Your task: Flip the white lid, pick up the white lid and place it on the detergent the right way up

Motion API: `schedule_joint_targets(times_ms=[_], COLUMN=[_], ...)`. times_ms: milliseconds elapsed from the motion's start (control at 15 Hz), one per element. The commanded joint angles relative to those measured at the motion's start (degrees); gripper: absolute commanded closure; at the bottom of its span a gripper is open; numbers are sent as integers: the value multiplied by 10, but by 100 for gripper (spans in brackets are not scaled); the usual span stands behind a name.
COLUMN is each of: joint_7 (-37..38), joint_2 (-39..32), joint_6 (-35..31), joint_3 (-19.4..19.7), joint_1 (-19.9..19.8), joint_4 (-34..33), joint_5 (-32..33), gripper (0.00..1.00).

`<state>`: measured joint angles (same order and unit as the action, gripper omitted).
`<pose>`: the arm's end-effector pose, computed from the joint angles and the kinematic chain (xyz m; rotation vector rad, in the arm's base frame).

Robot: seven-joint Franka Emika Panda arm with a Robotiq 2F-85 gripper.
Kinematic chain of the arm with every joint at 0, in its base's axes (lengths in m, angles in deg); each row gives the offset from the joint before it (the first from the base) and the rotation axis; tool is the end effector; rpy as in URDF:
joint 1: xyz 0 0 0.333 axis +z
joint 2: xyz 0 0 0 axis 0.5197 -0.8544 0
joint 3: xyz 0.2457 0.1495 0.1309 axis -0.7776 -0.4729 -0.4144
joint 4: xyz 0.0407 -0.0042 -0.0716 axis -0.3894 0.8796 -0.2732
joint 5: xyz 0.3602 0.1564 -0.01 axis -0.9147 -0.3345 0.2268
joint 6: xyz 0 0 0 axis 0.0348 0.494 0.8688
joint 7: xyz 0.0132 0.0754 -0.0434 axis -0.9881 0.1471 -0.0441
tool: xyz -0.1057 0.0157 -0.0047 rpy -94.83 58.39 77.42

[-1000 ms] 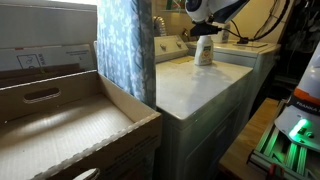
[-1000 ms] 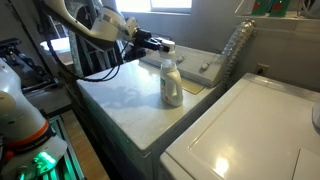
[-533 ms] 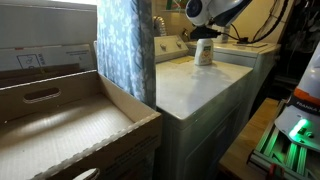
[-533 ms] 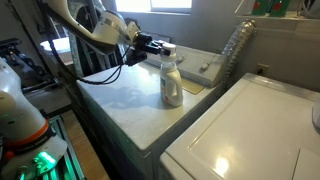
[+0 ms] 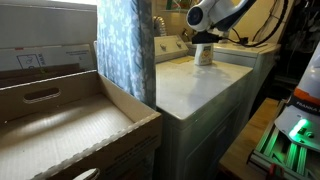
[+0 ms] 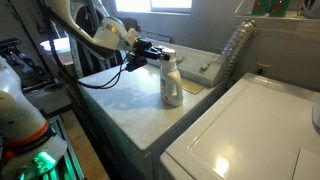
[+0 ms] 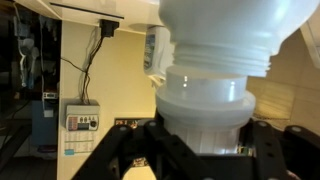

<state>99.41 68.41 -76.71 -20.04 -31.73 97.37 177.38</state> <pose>0.4961 -0.0529 0.3733 1.6208 -0.9966 1.3347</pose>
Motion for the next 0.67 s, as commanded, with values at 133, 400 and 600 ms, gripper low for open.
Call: schedule_joint_targets(times_ms=[133,400,600], joint_7=[58,80,99], joint_2=[-9,-17,-20], joint_6=[26,31,24], joint_3=[5,5,4], joint_1=[9,11,13], joint_4=[20,18,15], joint_5=[46,40,30], gripper=[62,62,62])
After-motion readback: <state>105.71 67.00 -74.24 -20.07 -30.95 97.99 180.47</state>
